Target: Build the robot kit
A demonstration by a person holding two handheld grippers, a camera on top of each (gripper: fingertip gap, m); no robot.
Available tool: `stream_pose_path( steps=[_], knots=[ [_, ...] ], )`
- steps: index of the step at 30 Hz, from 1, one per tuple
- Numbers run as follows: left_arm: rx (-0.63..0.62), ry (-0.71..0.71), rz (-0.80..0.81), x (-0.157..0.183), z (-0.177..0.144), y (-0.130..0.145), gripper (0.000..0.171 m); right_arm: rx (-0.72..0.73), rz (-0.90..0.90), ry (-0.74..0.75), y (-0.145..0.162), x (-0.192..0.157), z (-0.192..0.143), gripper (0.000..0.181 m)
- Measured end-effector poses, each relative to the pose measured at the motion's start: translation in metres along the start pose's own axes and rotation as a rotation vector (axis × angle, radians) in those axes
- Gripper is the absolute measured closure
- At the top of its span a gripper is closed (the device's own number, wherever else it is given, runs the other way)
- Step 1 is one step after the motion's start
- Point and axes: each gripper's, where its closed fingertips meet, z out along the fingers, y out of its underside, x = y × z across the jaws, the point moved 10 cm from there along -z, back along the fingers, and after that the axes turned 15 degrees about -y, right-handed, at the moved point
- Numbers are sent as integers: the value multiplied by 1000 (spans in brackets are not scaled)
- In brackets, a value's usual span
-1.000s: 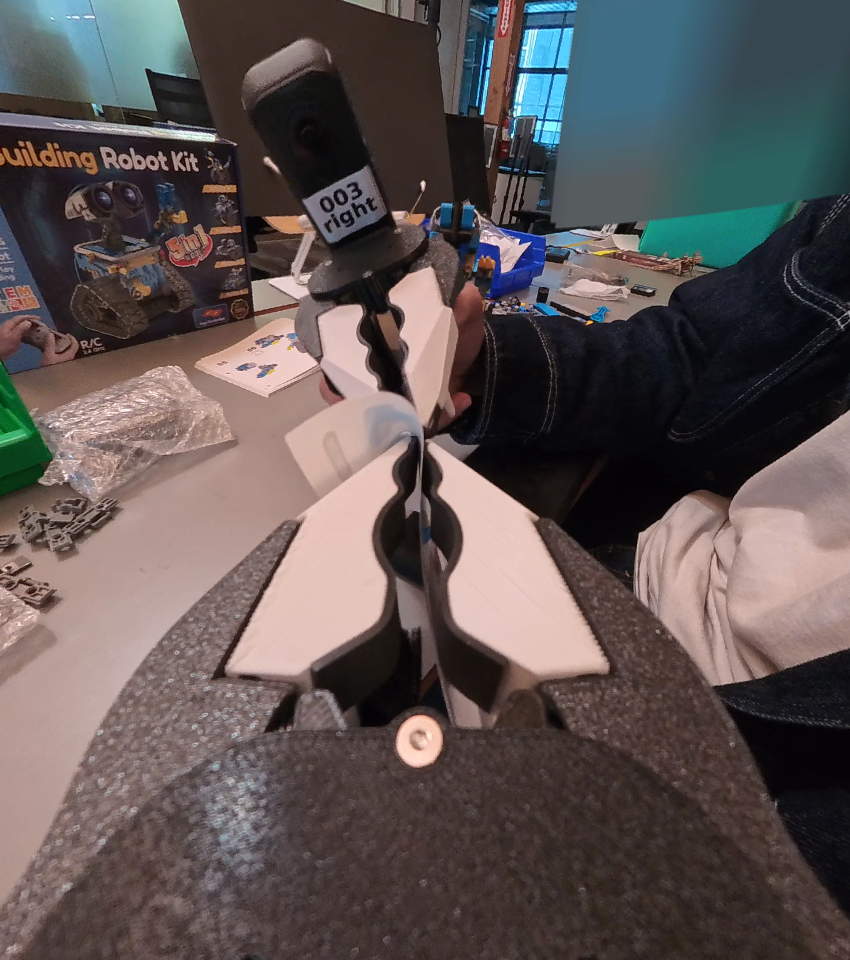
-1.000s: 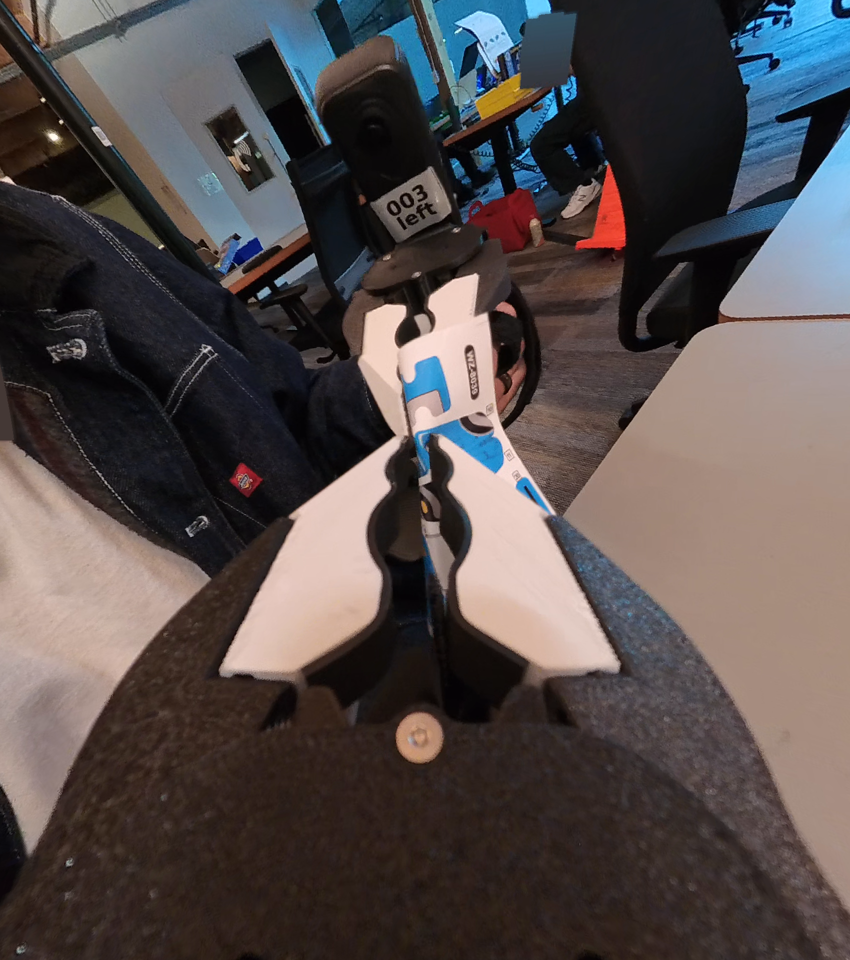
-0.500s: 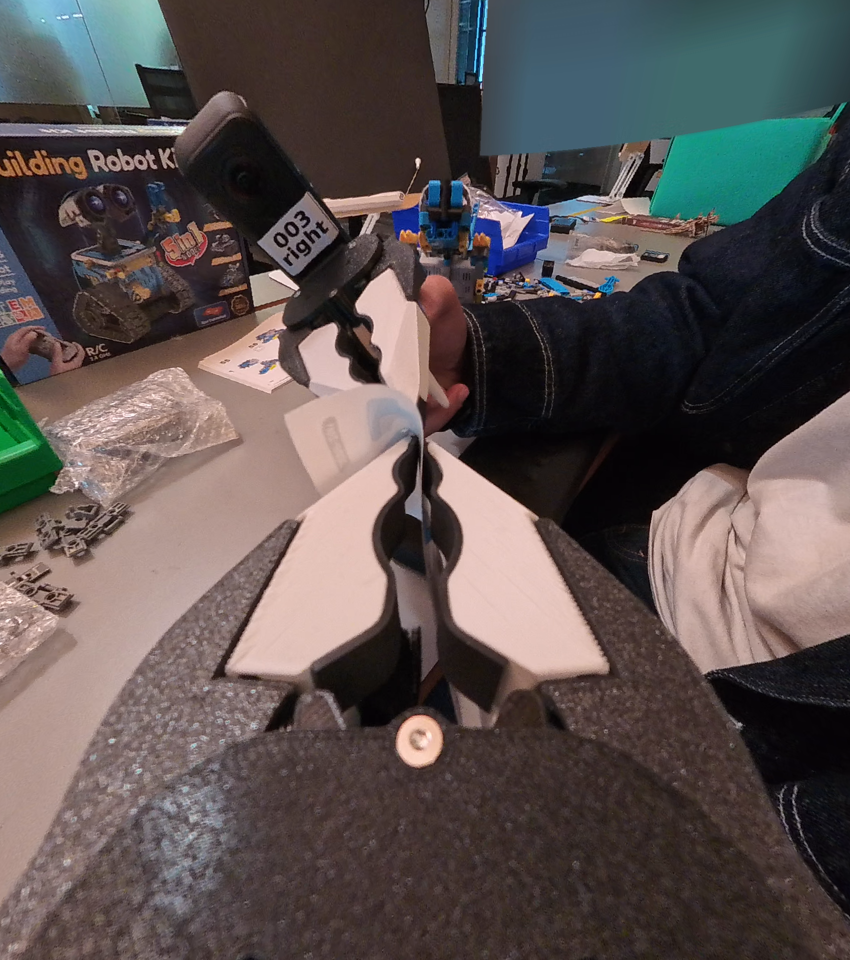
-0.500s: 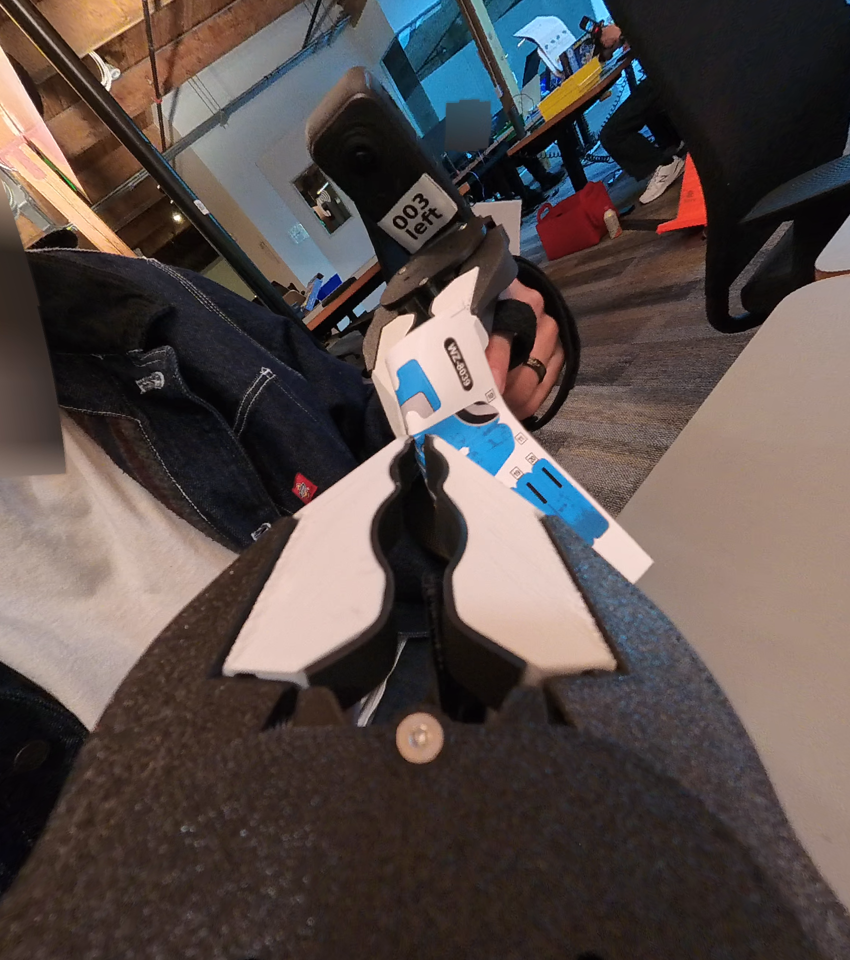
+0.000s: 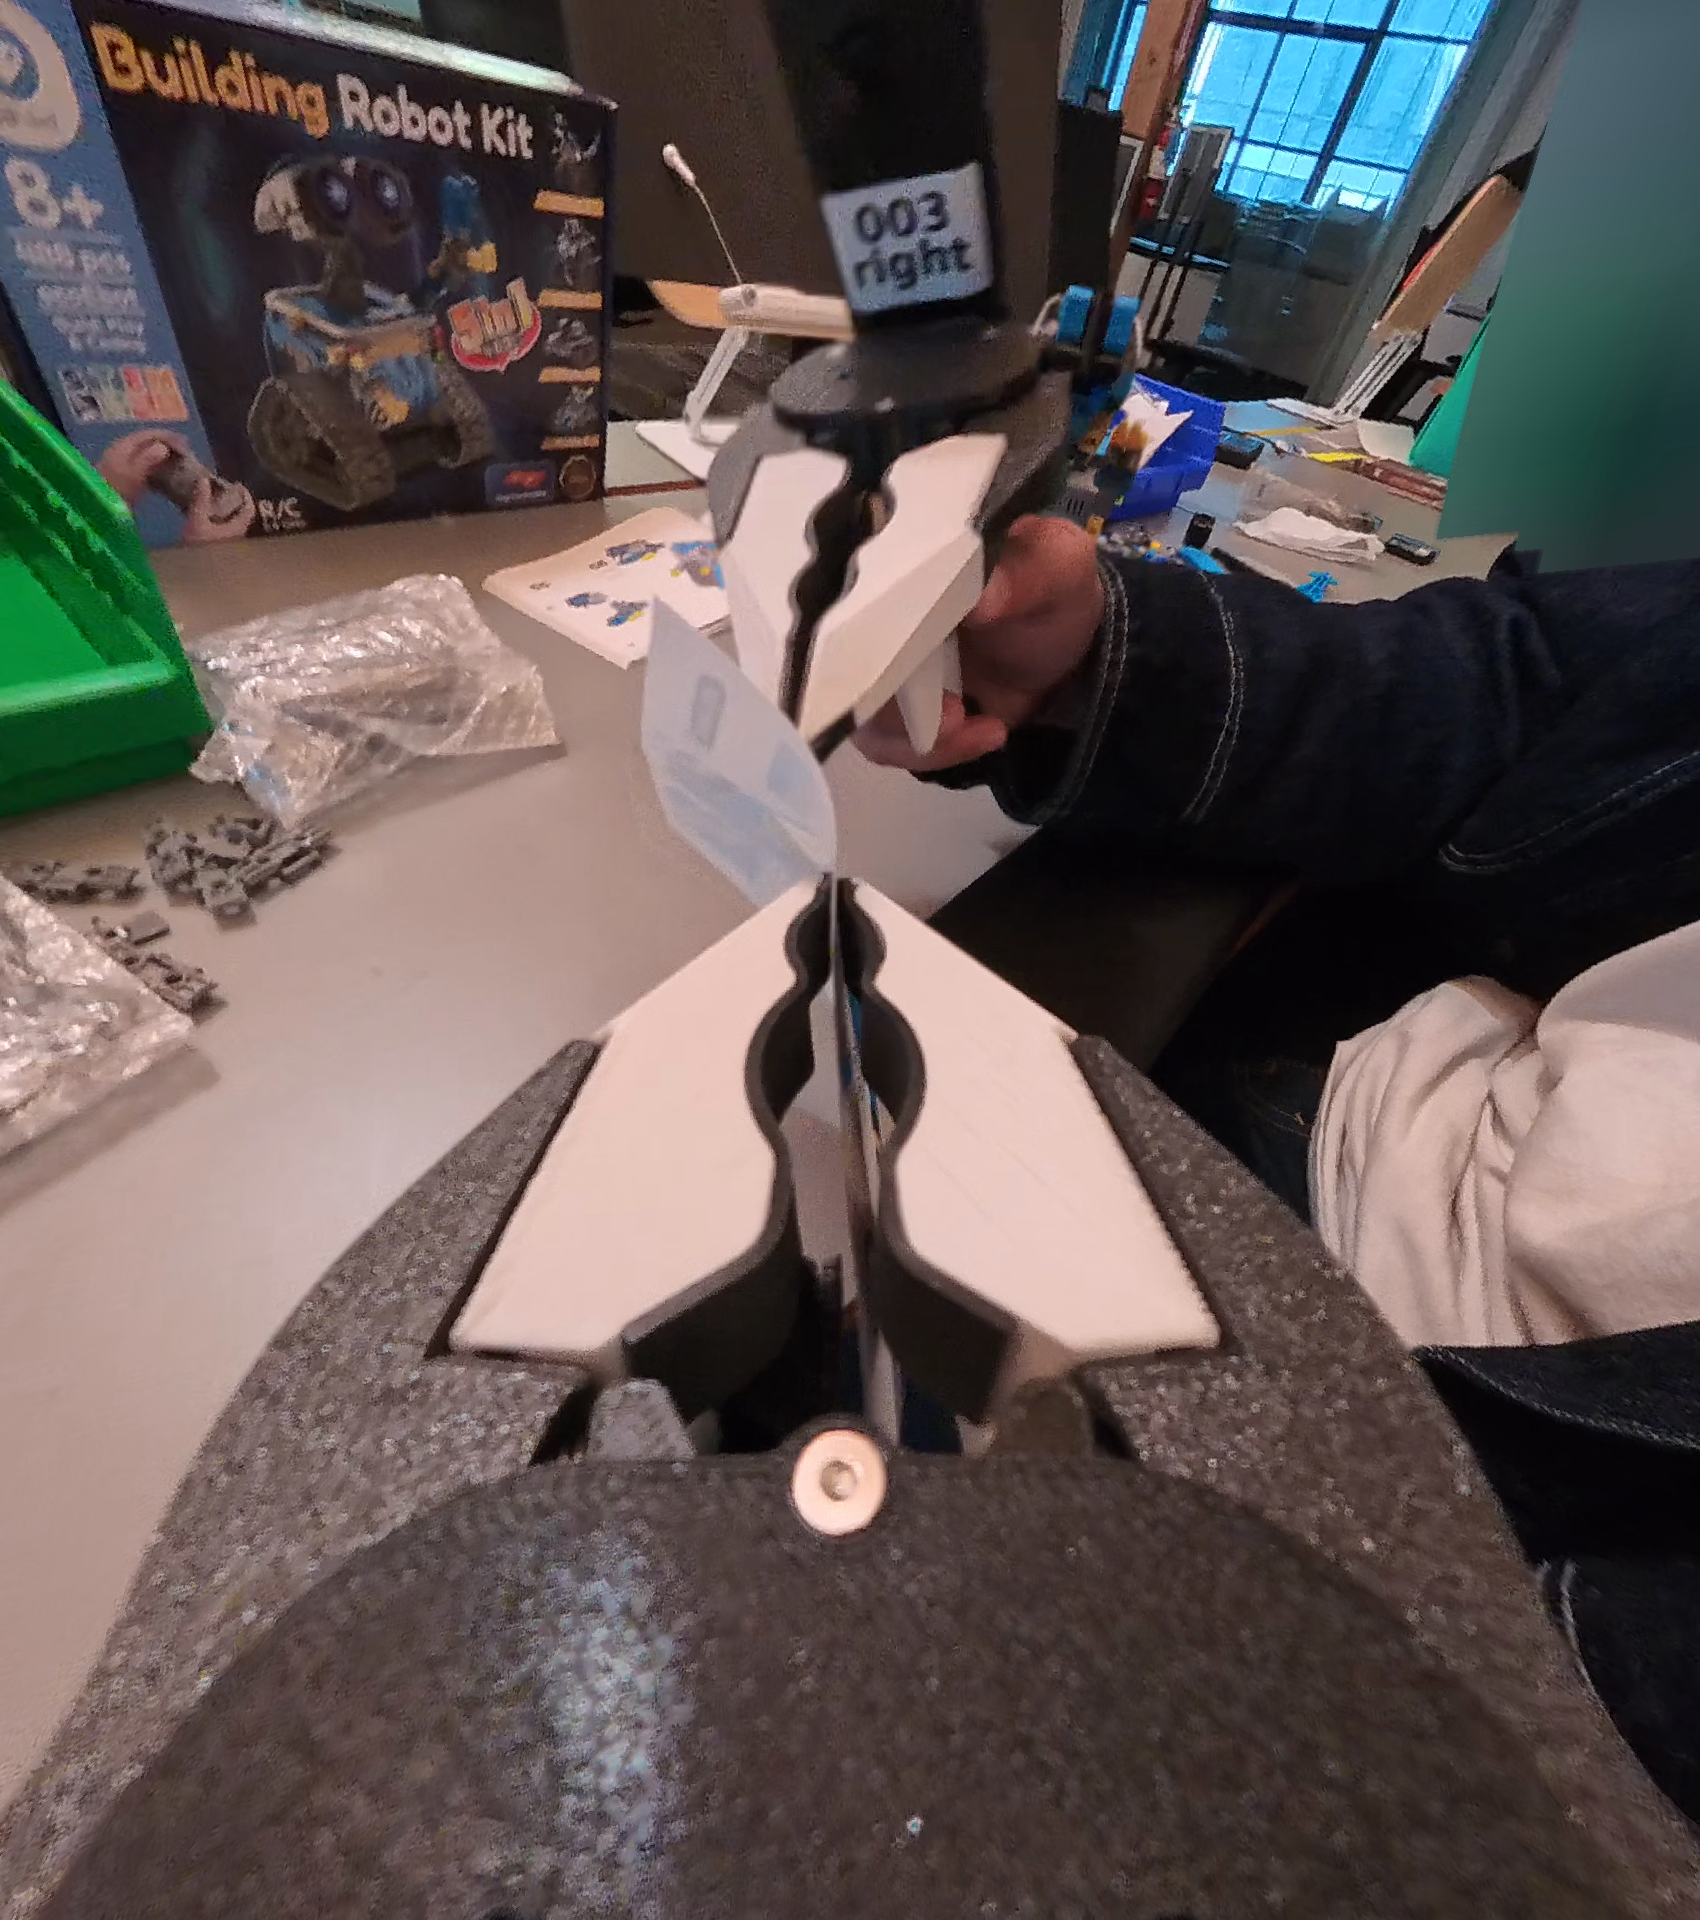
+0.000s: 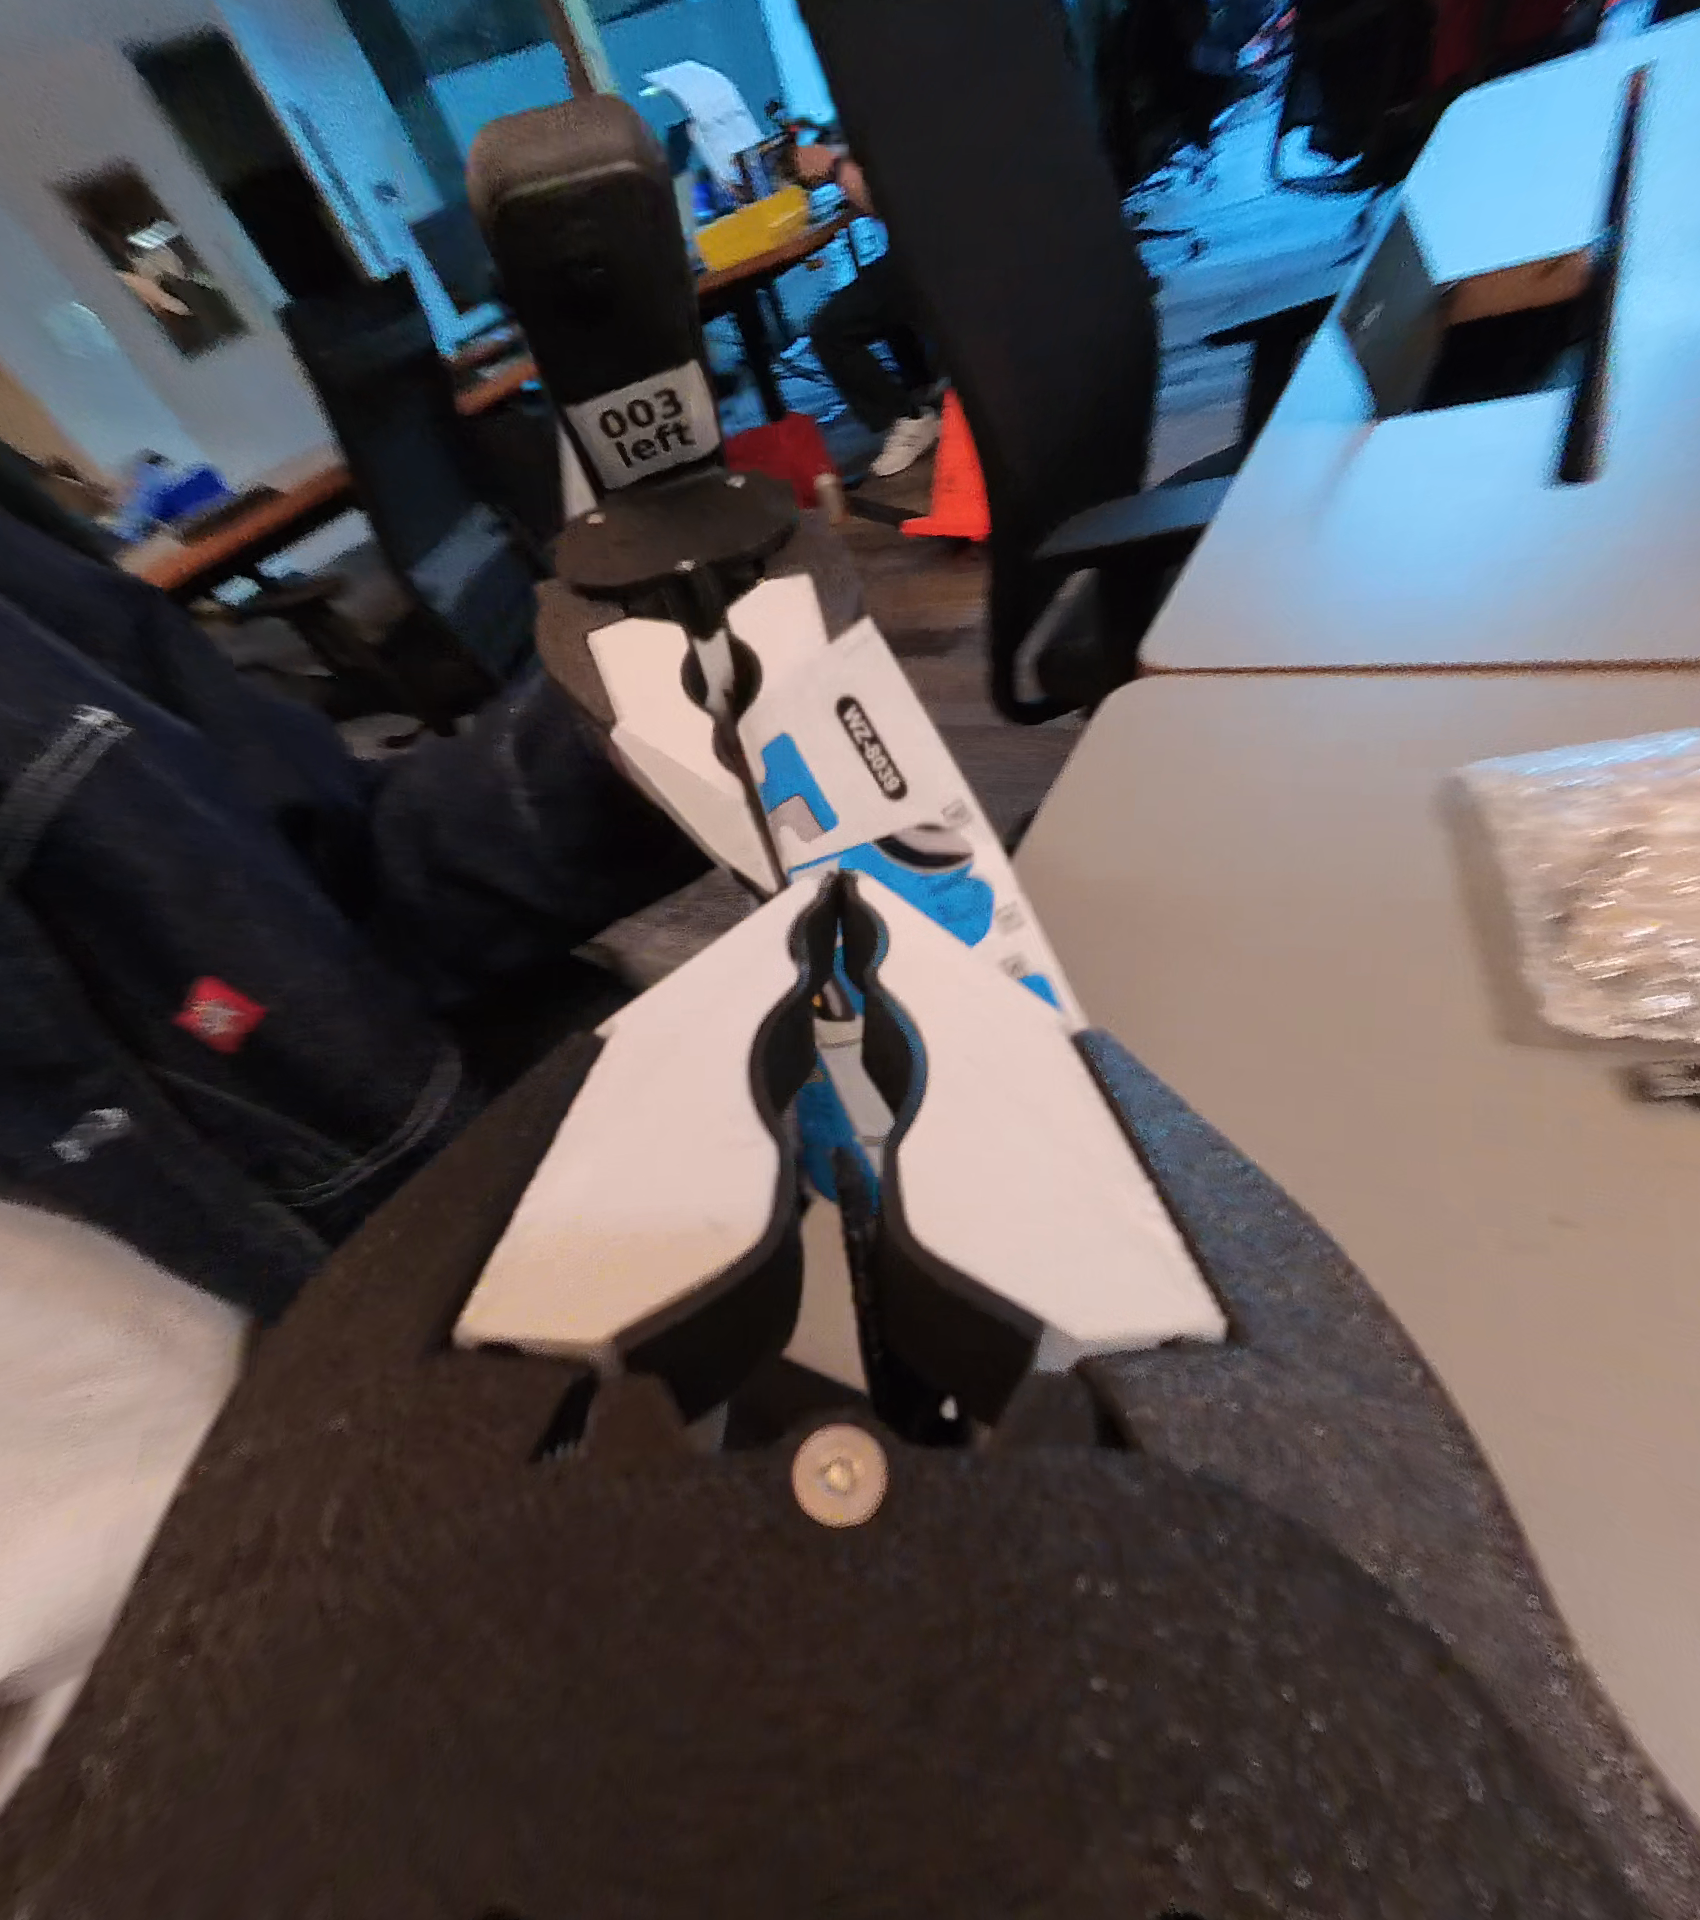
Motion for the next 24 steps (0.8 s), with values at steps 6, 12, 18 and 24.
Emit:
stream_pose_path(
  steps=[6,12,18,24],
  knots=[
    [-31,10,-80,-19,-7,8,171,-84,-225,264,-11,-10,0,181],
    [-3,44,-137,-30,-8,10,171,-95,-281,333,-19,-18,-1,181],
    [29,85,-136,-21,-4,4,171,-113,-224,183,-8,-19,17,152],
    [57,120,-116,-10,0,1,171,-117,-142,69,-2,-18,27,153]
  ],
)
